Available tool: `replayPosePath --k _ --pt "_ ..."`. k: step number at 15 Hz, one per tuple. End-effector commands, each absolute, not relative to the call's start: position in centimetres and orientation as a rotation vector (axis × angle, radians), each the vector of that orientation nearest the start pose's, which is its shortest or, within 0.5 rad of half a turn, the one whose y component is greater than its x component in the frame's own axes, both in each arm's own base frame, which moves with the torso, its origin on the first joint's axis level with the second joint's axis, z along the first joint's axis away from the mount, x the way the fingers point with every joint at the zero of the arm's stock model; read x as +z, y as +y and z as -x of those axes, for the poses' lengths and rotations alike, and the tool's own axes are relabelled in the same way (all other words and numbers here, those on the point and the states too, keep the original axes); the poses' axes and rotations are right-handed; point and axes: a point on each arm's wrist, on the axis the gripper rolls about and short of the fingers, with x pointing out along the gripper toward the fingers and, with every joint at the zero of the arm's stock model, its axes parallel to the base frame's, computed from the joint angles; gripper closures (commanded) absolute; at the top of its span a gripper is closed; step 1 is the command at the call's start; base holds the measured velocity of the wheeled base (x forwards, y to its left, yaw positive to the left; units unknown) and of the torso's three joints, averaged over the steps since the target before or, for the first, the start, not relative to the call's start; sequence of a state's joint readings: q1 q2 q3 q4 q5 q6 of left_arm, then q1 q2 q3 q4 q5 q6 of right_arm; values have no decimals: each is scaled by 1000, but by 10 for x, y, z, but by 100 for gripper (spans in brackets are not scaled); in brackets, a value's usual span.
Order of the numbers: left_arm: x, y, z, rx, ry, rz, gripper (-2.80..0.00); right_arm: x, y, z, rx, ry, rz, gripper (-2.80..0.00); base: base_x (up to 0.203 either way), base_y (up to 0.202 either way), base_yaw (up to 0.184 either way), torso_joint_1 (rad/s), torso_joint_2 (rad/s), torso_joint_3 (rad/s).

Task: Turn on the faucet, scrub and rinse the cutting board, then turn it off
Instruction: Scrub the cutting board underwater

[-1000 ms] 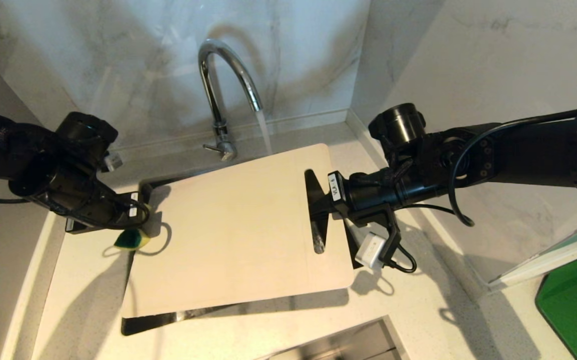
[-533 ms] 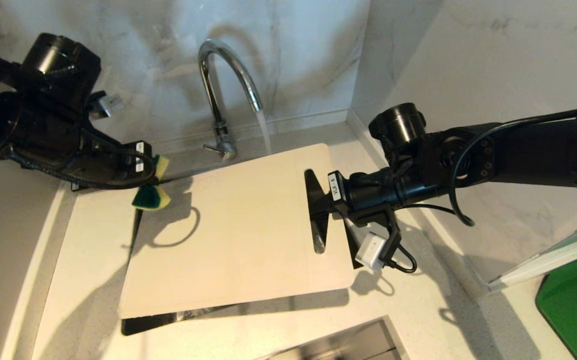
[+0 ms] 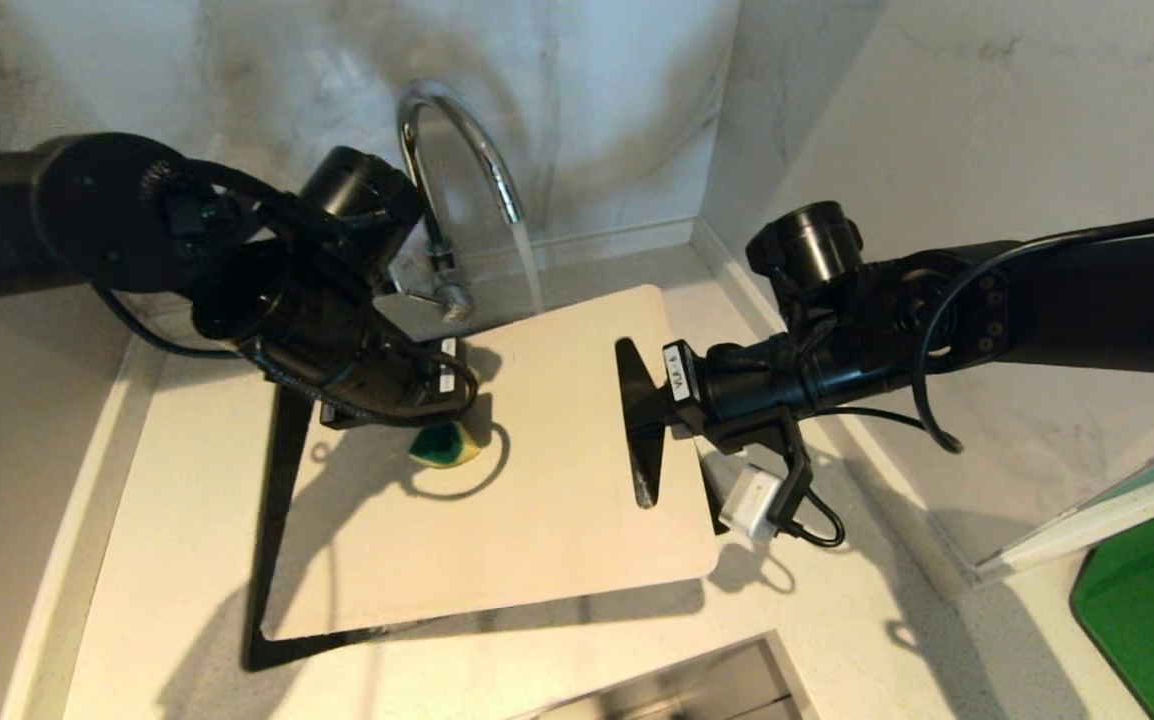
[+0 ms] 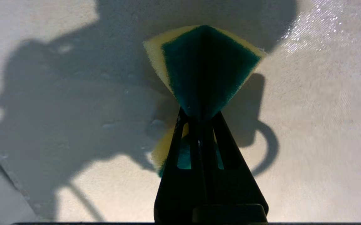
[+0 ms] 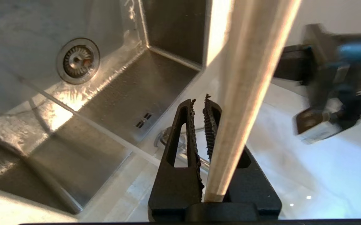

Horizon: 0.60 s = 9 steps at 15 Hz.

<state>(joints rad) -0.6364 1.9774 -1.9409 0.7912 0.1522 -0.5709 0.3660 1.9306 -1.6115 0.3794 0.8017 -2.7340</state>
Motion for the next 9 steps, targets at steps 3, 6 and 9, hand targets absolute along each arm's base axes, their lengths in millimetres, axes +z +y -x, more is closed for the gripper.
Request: replayPosePath --k 3,6,9 --pt "236 -219 -327 -158 909 210 0 235 146 -335 1188 -1230 2072 0 0 0 0 0 0 0" --pt "230 -194 -336 -85 942 238 0 236 146 -335 1187 -1230 2073 0 0 0 0 0 0 0" --pt "219 -171 -331 -29 1007 228 0 236 146 -335 1185 -1239 2067 0 0 0 0 0 0 0"
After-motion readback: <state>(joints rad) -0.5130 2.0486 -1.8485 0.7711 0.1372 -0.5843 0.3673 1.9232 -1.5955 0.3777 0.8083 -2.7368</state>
